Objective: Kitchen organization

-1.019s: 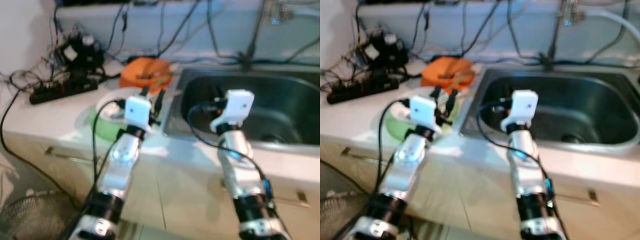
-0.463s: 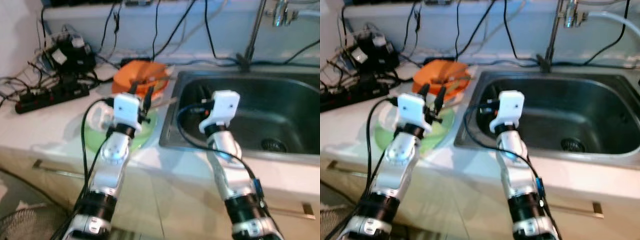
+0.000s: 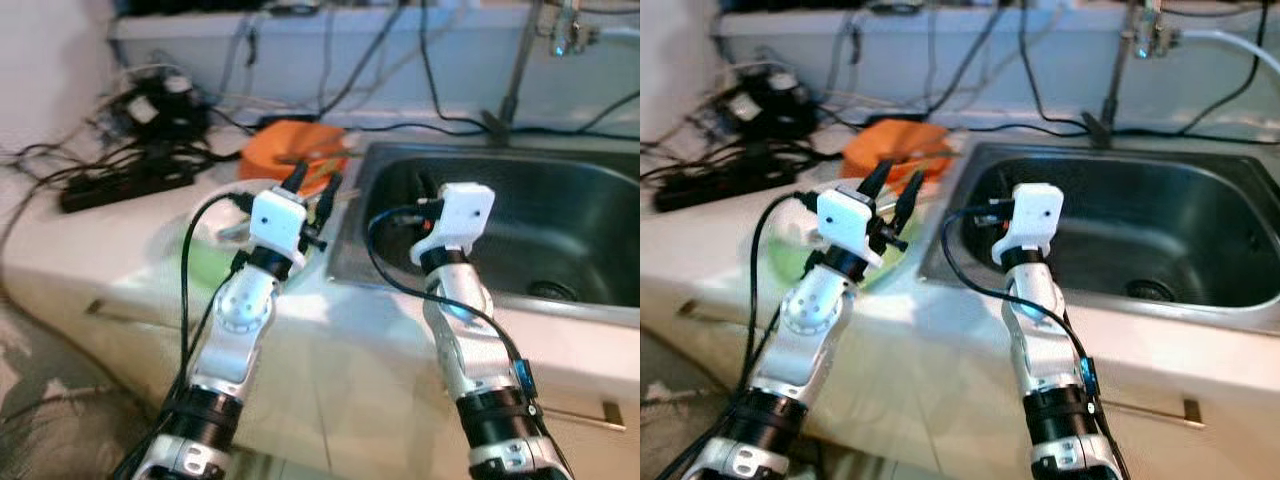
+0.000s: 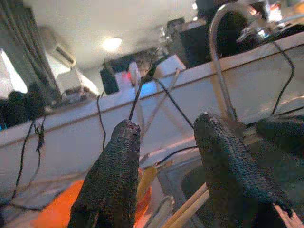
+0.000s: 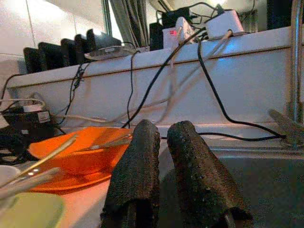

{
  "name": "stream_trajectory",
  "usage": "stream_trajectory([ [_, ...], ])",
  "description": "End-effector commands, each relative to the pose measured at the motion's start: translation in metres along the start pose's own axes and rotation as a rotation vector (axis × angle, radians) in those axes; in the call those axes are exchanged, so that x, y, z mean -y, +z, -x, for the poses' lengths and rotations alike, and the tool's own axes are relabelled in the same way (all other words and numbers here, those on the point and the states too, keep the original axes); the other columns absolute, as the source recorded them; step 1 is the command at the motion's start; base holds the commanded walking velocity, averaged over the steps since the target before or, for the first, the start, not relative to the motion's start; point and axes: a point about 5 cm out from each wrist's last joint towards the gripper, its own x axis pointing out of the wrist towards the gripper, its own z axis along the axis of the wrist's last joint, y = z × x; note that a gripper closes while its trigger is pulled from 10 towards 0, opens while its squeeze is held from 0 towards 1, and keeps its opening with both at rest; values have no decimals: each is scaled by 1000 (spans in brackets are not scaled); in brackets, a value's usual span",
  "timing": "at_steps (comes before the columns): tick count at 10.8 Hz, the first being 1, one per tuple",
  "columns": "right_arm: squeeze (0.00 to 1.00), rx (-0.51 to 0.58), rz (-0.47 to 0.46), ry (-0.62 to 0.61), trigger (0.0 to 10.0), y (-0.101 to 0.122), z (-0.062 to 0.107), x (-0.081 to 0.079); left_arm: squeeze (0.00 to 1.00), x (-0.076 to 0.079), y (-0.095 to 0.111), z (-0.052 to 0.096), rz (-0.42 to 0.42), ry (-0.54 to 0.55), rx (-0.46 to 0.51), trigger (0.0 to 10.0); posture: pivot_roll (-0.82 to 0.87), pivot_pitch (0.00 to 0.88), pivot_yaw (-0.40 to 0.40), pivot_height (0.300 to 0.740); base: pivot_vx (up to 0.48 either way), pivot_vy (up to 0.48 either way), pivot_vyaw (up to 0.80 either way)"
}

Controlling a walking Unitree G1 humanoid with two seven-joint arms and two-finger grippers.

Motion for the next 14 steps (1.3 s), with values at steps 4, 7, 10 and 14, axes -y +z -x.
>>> stream_trajectory([
  [4, 0, 16, -2, 17, 10000, 3, -3, -5, 0, 17, -12, 4, -271, -257, -137, 10000, 56, 0, 107, 740, 0, 0, 0],
  [7, 0, 16, 2, 10, 10000, 3, -3, -3, 0, 15, -18, 6, -340, -270, -183, 10000, 53, 0, 110, 740, 0, 0, 0],
  [10, 0, 18, 1, 13, 10000, 3, -3, -4, 0, 20, -19, 1, -384, -305, -179, 10000, 53, 0, 112, 740, 0, 0, 0],
  [14, 0, 22, 4, 7, 10000, 3, -2, -5, 0, 27, -20, -17, -466, -340, -165, 10000, 37, 0, 127, 740, 0, 0, 0],
])
